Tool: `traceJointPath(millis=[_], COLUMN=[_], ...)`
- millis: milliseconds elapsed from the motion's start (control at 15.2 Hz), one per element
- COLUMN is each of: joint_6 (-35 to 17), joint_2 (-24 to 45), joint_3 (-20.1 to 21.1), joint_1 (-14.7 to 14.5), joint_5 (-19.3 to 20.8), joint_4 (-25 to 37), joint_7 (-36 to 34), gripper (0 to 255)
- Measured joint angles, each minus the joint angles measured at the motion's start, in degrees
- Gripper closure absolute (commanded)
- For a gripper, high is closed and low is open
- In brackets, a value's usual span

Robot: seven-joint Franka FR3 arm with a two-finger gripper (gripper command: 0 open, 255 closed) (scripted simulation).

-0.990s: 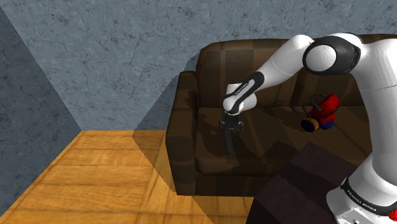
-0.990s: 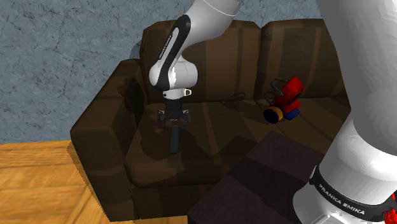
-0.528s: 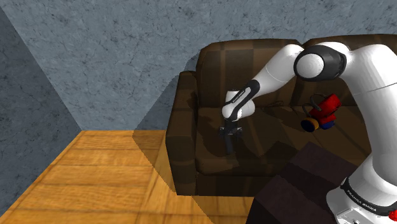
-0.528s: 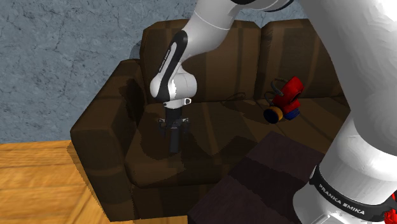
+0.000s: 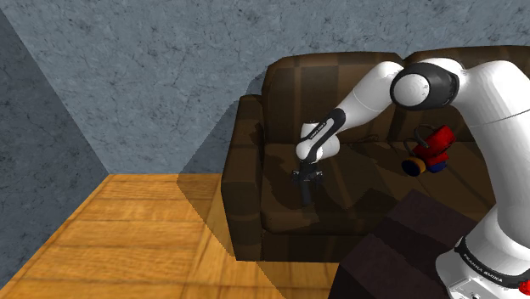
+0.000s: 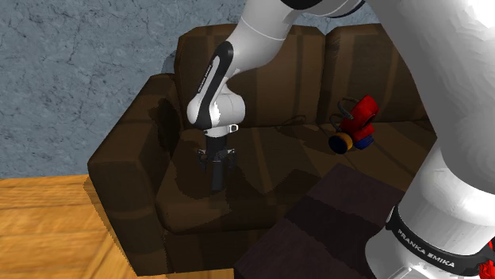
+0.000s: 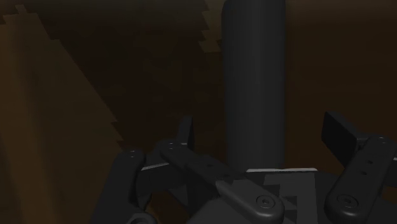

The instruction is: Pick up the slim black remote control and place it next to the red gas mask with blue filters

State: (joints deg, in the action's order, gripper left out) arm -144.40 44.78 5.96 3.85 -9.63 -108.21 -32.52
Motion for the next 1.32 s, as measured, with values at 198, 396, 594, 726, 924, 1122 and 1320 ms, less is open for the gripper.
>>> traceJointPath(millis=[198, 396, 594, 726, 924, 1122, 1320], joint_6=[0.65, 0.40, 0.14, 0.40, 1.24, 2.37, 3.91], joint_2=[-0.43, -0.62, -0.74, -0.71, -2.23, -4.22, -6.38], joint_3=[-0.22, -0.27, -0.28, -0.21, -0.01, 0.02, 0.05], joint_1=[0.16, 0.22, 0.26, 0.17, 0.05, 0.16, 0.10], joint_5=[0.05, 0.06, 0.03, 0.03, -0.01, -0.02, 0.01], joint_4=[-0.10, -0.17, -0.41, -0.21, -0.97, -1.83, -2.41], joint_7=[-0.05, -0.04, -0.02, -0.06, -0.22, -0.34, -0.72], gripper=[255, 255, 255, 255, 255, 255, 255])
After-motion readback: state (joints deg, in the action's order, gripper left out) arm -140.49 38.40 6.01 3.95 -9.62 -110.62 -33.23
